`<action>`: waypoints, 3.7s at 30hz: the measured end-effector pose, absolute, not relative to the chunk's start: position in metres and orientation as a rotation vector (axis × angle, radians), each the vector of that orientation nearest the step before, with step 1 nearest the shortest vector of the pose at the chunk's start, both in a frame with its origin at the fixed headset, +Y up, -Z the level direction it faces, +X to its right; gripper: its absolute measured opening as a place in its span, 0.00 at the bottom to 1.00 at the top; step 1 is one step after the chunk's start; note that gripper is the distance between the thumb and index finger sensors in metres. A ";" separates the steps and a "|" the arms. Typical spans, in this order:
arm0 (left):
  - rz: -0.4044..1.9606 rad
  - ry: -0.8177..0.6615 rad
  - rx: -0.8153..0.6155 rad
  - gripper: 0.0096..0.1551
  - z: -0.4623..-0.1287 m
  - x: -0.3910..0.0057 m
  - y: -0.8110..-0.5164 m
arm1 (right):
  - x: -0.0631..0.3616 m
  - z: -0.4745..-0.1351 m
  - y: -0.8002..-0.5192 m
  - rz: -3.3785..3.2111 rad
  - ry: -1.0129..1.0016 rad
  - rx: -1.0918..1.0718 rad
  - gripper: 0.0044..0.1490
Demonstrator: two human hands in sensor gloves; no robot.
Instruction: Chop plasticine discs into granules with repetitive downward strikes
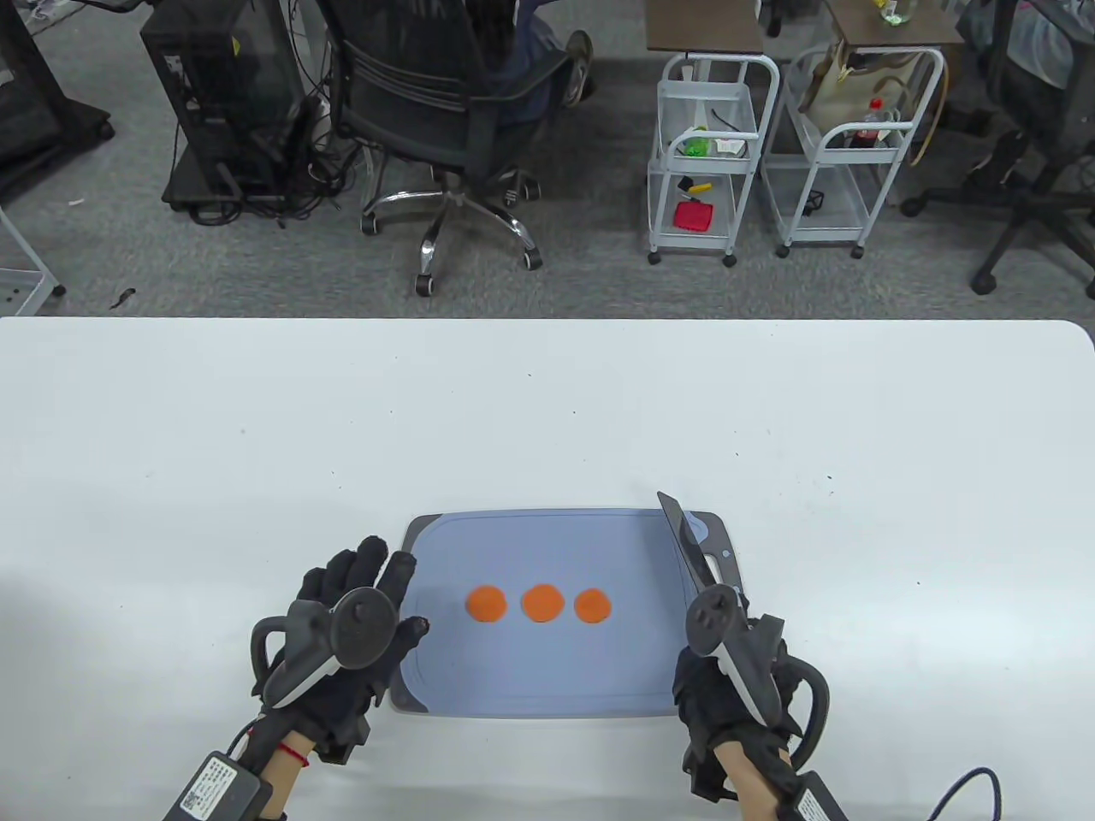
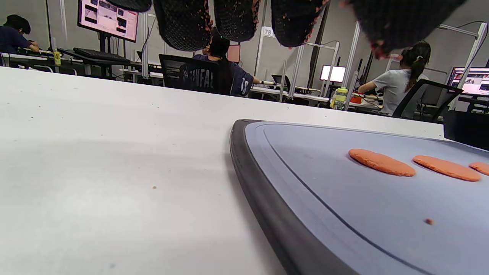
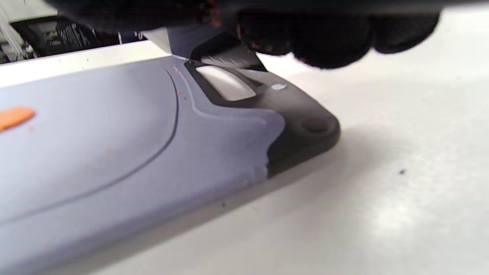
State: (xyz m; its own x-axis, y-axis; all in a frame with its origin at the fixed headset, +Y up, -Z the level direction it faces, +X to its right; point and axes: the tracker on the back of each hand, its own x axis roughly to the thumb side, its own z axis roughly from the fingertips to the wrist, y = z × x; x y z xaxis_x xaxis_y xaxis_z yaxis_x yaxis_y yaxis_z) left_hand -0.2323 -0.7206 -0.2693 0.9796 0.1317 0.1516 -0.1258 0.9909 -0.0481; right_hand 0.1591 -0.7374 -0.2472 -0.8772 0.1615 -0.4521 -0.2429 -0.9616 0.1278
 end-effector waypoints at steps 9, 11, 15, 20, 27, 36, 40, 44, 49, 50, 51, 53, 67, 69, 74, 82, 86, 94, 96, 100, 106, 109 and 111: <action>0.116 -0.152 -0.066 0.46 -0.269 -0.232 -0.722 | 0.161 -0.231 -0.707 2.623 -0.063 -0.505 0.34; 0.117 -0.150 -0.068 0.46 -0.270 -0.232 -0.721 | 0.158 -0.228 -0.704 2.493 -0.091 -0.471 0.32; 0.114 -0.149 -0.080 0.46 -0.270 -0.233 -0.721 | 0.149 -0.226 -0.704 2.443 -0.008 -0.378 0.32; 0.105 -0.165 -0.090 0.45 -0.269 -0.230 -0.722 | 0.133 -0.231 -0.716 2.551 0.112 -0.381 0.31; 0.096 -0.174 -0.111 0.45 -0.269 -0.229 -0.722 | 0.109 -0.248 -0.727 2.602 0.153 -0.454 0.33; 0.096 -0.189 -0.125 0.45 -0.268 -0.228 -0.723 | 0.088 -0.269 -0.734 2.651 0.223 -0.497 0.32; 0.095 -0.185 -0.129 0.45 -0.268 -0.228 -0.723 | 0.084 -0.274 -0.736 2.699 0.262 -0.510 0.32; 0.087 -0.187 -0.141 0.45 -0.266 -0.225 -0.725 | 0.082 -0.280 -0.742 2.724 0.363 -0.518 0.33; 0.081 -0.196 -0.158 0.45 -0.265 -0.220 -0.727 | 0.083 -0.285 -0.750 2.698 0.288 -0.507 0.33; 0.081 -0.197 -0.159 0.45 -0.265 -0.219 -0.727 | 0.083 -0.285 -0.751 2.693 0.279 -0.509 0.32; 0.080 -0.199 -0.159 0.45 -0.265 -0.219 -0.727 | 0.084 -0.286 -0.751 2.686 0.272 -0.503 0.32; 0.084 -0.202 -0.154 0.45 -0.264 -0.220 -0.726 | 0.087 -0.288 -0.750 2.643 0.277 -0.500 0.32; 0.060 -0.215 -0.172 0.45 -0.263 -0.218 -0.726 | 0.073 -0.289 -0.747 2.737 0.315 -0.538 0.32; 0.054 -0.217 -0.180 0.45 -0.263 -0.216 -0.727 | 0.067 -0.291 -0.750 2.789 0.211 -0.523 0.32; 0.067 -0.214 -0.178 0.45 -0.263 -0.217 -0.727 | 0.076 -0.300 -0.747 2.716 0.285 -0.495 0.32; 0.057 -0.213 -0.185 0.45 -0.263 -0.218 -0.726 | 0.074 -0.287 -0.740 2.776 0.323 -0.490 0.32; 0.043 -0.223 -0.194 0.45 -0.261 -0.214 -0.727 | 0.072 -0.290 -0.750 2.740 0.232 -0.509 0.32; 0.054 -0.224 -0.207 0.45 -0.262 -0.214 -0.728 | 0.077 -0.293 -0.737 2.759 0.244 -0.479 0.32; 0.050 -0.223 -0.205 0.45 -0.262 -0.215 -0.728 | 0.076 -0.290 -0.734 2.782 0.248 -0.465 0.32; 0.040 -0.225 -0.214 0.45 -0.261 -0.214 -0.728 | 0.069 -0.289 -0.739 2.819 0.330 -0.458 0.32; 0.038 -0.232 -0.226 0.45 -0.261 -0.211 -0.730 | 0.058 -0.299 -0.748 2.826 0.252 -0.478 0.32; 0.033 -0.236 -0.229 0.45 -0.260 -0.211 -0.730 | 0.063 -0.305 -0.747 2.788 0.274 -0.472 0.32; 0.045 -0.233 -0.224 0.45 -0.260 -0.212 -0.729 | 0.067 -0.302 -0.745 2.753 0.260 -0.459 0.32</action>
